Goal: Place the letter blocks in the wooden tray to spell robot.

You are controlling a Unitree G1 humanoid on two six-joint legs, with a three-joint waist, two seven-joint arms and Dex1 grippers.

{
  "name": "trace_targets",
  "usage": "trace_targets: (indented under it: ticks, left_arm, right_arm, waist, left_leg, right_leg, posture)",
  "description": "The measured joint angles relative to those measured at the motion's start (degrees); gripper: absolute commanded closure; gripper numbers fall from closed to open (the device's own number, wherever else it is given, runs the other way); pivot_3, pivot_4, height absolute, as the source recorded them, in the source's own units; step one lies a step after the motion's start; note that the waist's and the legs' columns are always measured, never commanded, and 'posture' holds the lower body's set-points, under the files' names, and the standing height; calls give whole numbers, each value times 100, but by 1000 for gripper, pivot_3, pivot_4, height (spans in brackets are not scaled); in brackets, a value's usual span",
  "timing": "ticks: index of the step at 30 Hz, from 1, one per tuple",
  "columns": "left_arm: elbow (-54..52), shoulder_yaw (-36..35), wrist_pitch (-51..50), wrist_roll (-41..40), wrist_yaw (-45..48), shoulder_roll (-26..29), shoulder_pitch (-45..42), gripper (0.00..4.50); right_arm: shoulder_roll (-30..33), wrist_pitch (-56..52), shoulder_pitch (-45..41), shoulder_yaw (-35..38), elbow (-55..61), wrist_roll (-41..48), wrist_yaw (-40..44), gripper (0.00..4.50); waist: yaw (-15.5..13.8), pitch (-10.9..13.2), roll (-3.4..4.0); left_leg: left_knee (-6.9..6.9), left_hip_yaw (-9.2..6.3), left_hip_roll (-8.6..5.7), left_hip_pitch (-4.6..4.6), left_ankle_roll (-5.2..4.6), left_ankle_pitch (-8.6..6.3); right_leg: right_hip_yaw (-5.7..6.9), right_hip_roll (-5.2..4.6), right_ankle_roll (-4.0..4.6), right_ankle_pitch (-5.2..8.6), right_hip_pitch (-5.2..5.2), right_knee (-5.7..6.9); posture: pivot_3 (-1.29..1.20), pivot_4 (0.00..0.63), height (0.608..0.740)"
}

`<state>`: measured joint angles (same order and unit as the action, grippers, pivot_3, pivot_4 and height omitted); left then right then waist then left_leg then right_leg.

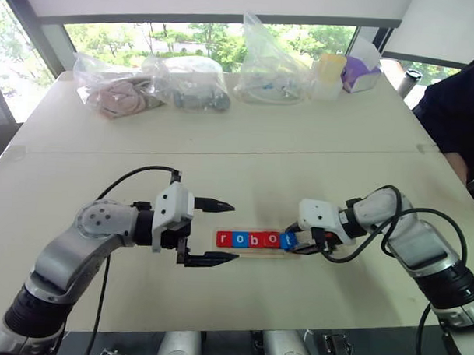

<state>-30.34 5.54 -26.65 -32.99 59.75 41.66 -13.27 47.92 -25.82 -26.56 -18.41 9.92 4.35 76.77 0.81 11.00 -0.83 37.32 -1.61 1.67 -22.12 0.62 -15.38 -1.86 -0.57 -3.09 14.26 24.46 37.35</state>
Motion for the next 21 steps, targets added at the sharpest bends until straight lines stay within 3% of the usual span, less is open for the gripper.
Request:
trace_targets:
  ticks: [1, 21]
  left_arm:
    - [0, 0, 0, 0, 0, 0, 0, 0]
    - [22, 36, 0, 0, 2, -34, -55, 0]
  right_arm:
    - [-11, -4, -24, 0, 0, 5, -9, 26]
    - [18, 247, -86, 85, -140, -76, -477, 26]
  waist:
    - [-1, 0, 0]
    - [1, 0, 0]
  left_leg:
    - [0, 0, 0, 0, 0, 0]
    - [1, 0, 0, 0, 0, 0]
  right_leg:
    - [0, 0, 0, 0, 0, 0]
    - [0, 0, 0, 0, 0, 1]
  posture:
    - [0, 150, 739]
    - [0, 150, 739]
